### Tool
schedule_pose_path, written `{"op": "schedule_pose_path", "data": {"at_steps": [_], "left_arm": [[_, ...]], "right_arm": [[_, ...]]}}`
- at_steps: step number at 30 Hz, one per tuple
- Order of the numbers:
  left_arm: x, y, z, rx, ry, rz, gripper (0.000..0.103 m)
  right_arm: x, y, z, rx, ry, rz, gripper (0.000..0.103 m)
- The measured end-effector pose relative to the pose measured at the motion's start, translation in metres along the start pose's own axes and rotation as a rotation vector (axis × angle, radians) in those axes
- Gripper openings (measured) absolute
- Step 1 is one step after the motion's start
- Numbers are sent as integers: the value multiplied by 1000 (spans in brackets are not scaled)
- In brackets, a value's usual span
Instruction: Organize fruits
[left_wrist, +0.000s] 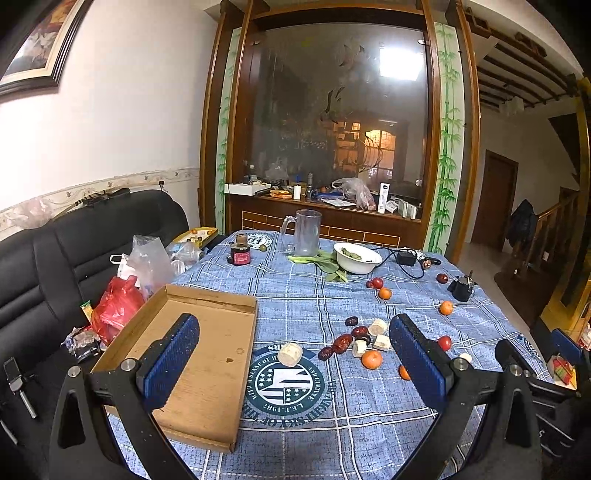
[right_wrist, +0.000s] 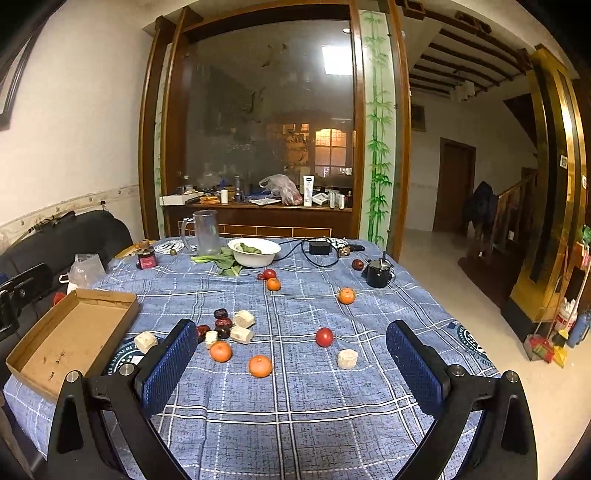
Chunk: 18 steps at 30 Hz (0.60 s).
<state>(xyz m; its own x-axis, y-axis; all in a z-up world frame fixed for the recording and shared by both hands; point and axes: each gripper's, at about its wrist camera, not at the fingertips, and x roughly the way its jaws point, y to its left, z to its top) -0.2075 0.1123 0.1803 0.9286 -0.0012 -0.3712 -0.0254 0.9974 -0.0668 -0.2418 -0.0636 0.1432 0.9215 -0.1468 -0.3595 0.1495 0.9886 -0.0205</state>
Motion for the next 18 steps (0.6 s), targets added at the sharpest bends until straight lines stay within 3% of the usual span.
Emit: {"op": "schedule_pose_path", "data": {"at_steps": [12, 18], "left_arm": [[40, 1, -12, 1, 104, -4, 103], [84, 30, -19, -66, 193, -7, 103]], "right_arm": [[40, 1, -14, 21, 110, 39, 103], [87, -10, -30, 46, 239, 66, 103]]}}
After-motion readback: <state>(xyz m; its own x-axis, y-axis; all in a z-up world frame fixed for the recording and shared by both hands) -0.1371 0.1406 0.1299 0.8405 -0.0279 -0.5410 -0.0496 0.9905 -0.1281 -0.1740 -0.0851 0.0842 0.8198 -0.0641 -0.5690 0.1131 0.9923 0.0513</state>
